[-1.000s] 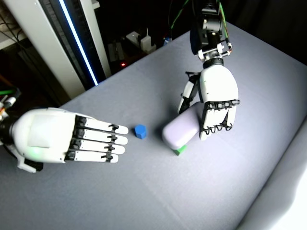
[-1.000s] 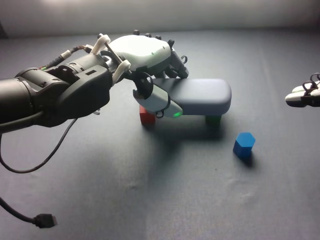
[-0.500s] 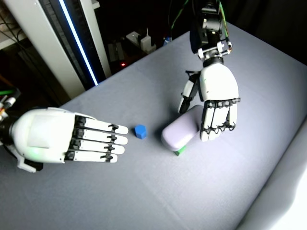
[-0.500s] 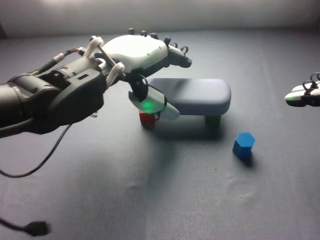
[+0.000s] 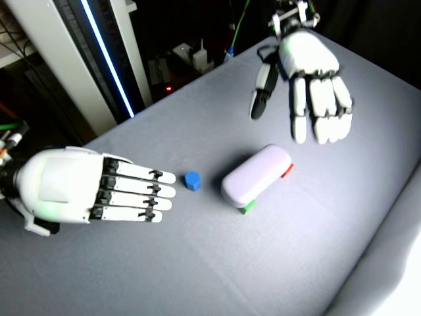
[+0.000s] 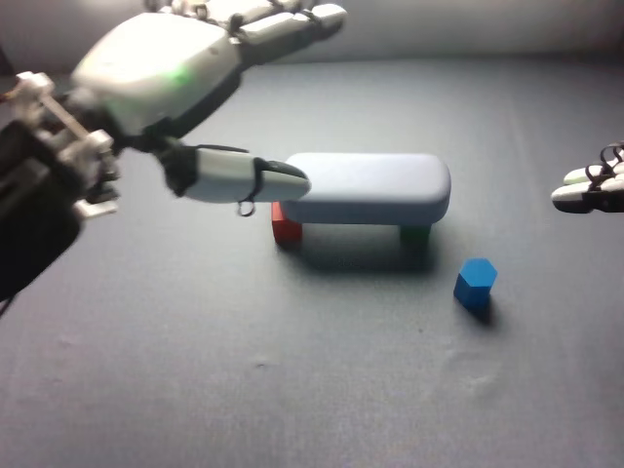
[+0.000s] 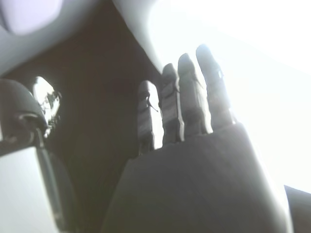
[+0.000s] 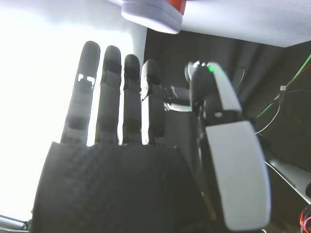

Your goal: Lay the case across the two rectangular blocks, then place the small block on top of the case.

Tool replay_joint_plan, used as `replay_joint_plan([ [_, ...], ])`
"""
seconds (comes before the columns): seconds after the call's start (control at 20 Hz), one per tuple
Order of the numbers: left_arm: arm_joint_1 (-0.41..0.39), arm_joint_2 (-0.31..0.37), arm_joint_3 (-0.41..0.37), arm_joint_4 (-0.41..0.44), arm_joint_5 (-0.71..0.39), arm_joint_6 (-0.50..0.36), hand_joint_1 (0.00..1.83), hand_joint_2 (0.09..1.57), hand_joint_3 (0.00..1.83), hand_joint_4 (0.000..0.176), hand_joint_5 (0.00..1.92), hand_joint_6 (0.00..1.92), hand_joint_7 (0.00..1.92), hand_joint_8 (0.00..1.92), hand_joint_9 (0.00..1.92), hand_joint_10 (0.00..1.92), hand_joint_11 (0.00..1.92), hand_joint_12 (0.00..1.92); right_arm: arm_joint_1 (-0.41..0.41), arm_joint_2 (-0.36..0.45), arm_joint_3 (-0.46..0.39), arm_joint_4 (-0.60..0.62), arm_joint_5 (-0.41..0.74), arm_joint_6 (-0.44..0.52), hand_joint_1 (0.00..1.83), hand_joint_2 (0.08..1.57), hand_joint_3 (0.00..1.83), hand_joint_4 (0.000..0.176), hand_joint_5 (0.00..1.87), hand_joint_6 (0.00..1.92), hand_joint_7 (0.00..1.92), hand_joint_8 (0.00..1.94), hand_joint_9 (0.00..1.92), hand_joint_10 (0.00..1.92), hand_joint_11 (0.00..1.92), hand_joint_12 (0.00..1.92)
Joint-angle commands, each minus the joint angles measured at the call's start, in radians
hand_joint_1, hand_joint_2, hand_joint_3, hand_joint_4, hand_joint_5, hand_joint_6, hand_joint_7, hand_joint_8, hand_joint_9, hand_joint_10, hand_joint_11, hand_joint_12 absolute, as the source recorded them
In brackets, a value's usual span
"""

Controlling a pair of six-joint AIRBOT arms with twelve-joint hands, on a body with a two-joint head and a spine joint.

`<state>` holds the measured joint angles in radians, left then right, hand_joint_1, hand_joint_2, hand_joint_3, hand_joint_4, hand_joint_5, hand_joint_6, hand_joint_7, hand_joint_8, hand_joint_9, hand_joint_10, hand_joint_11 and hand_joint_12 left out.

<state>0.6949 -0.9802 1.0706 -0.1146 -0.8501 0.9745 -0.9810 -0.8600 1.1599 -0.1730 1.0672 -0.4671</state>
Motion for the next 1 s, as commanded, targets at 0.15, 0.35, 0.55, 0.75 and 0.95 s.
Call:
replay_joint_plan([
  [0.15, 0.084, 0.087, -0.06, 0.008, -0.273, -0.042, 0.79, 0.9, 0.0, 0.037, 0.29, 0.0, 0.21, 0.0, 0.14, 0.01, 0.0, 0.46, 0.03, -0.014, 0.009, 0.019, 0.108, 0.009, 0.91, 1.16, 0.0, 0.013, 0.45, 0.0, 0.43, 0.0, 0.49, 0.01, 0.14, 1.16],
  [0.35, 0.174, 0.155, -0.121, 0.003, -0.392, -0.078, 0.8, 0.9, 0.0, 0.031, 0.26, 0.0, 0.21, 0.0, 0.16, 0.01, 0.0, 0.57, 0.079, -0.038, 0.025, -0.046, 0.057, 0.037, 1.01, 1.12, 0.0, 0.026, 0.46, 0.0, 0.41, 0.0, 0.47, 0.0, 0.05, 1.22],
  [0.55, 0.28, 0.205, -0.182, -0.031, -0.509, -0.078, 0.85, 0.89, 0.0, 0.031, 0.27, 0.0, 0.22, 0.0, 0.17, 0.0, 0.0, 0.63, 0.148, -0.082, 0.054, -0.14, -0.026, 0.072, 1.02, 1.08, 0.0, 0.0, 0.49, 0.0, 0.42, 0.0, 0.52, 0.01, 0.16, 1.14],
  [0.75, 0.359, 0.218, -0.205, -0.068, -0.56, -0.101, 0.94, 0.88, 0.0, 0.0, 0.3, 0.0, 0.27, 0.0, 0.28, 0.01, 0.0, 0.91, 0.222, -0.158, 0.111, -0.239, -0.116, 0.135, 1.0, 1.07, 0.0, 0.016, 0.46, 0.0, 0.41, 0.0, 0.51, 0.0, 0.17, 1.07],
  [0.95, 0.377, 0.213, -0.205, -0.078, -0.564, -0.109, 0.96, 0.87, 0.0, 0.0, 0.33, 0.0, 0.29, 0.0, 0.31, 0.01, 0.0, 1.01, 0.27, -0.211, 0.145, -0.301, -0.188, 0.145, 1.04, 1.03, 0.0, 0.017, 0.49, 0.0, 0.46, 0.0, 0.56, 0.01, 0.19, 1.05],
])
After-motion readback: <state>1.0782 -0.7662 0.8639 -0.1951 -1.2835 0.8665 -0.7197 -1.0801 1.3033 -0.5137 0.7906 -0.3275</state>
